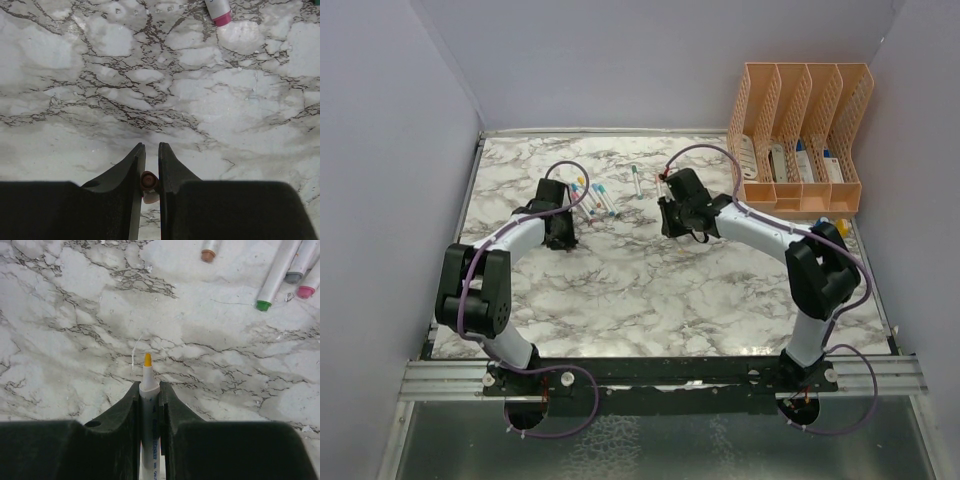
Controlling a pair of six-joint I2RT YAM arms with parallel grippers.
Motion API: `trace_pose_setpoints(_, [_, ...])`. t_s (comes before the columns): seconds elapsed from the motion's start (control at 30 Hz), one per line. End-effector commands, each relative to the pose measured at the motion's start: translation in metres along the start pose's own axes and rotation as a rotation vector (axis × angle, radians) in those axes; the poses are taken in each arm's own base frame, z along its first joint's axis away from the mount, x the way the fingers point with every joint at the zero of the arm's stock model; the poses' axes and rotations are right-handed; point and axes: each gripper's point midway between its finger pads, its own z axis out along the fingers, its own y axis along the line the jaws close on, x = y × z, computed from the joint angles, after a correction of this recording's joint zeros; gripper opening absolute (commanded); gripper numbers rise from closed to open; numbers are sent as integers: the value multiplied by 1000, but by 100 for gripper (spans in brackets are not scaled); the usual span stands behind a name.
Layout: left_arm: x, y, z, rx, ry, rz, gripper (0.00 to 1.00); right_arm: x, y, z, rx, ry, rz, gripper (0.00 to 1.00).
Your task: Open the pen caps
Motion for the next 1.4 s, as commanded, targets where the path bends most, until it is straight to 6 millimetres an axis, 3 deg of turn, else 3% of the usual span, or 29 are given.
trace_pose_setpoints(0.0, [6,8,4,-20,36,-2,3,-13,20,8,-55,-19,9,1])
trace_pose_setpoints(0.47, [7,18,8,-41,62,-7,12,-18,85,30,-141,-11,-33,1])
trace_pose_setpoints(0.7, [-3,21,4,-47,49,-6,12,-19,81,31,-110,-18,-42,1])
trace_pose_setpoints(1.37, [-4,19,1,-23,41,-8,11,-17,77,31,-90,-11,-39,1])
